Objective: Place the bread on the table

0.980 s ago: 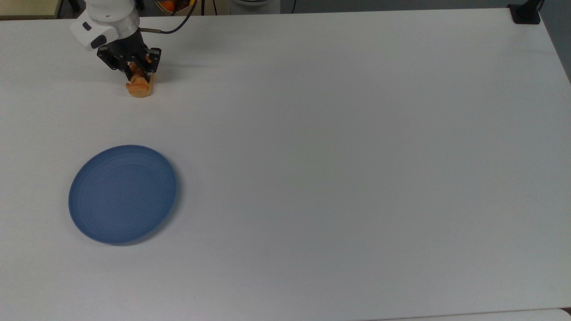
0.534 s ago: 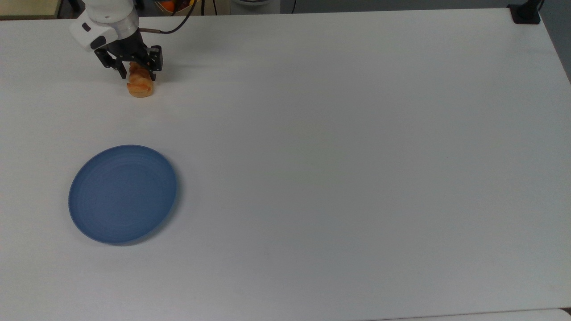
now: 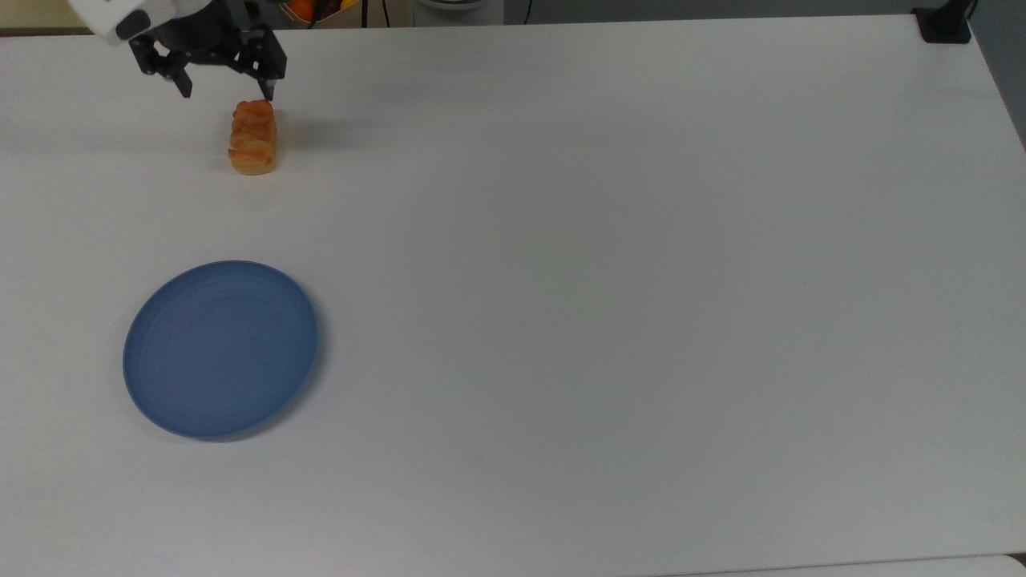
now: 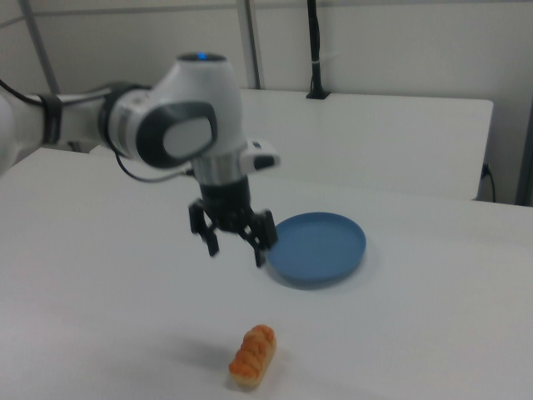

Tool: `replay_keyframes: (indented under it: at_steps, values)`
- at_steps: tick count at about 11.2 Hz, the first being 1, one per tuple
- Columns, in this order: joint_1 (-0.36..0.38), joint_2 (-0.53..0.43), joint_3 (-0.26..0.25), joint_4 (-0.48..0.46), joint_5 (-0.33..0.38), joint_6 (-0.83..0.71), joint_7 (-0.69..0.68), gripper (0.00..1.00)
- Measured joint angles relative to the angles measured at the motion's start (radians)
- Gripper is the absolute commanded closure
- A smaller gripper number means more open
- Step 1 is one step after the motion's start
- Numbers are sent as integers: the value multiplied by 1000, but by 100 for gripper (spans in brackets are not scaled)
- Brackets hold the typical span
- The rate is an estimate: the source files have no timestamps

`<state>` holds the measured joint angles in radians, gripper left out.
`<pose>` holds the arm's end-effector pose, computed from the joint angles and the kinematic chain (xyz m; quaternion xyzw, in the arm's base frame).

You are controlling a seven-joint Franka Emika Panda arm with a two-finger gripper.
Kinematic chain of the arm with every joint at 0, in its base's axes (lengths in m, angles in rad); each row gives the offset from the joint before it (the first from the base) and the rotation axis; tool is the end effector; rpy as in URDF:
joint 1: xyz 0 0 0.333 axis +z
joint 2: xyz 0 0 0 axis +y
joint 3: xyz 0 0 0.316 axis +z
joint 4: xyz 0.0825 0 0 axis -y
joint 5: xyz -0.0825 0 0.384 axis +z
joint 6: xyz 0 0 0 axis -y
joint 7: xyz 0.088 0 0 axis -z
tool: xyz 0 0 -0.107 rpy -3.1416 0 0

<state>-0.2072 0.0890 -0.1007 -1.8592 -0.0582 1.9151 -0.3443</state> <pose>0.5538 -0.1790 0.4662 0.9990 0.0286 -0.0256 0.0248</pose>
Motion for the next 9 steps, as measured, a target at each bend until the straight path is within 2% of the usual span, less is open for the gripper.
replay_keyframes:
  at_steps: [1, 3, 5, 6, 9]
  values:
    - [38, -4, 6, 61, 0, -65, 51, 0]
    - [90, -11, 59, 141, 0, -137, 180, 0]
    - [101, -38, 121, 166, 0, -156, 282, 0]
    - [109, -59, 136, 178, 0, -191, 315, 0]
    - [156, -96, 136, 243, 0, -312, 386, 0]
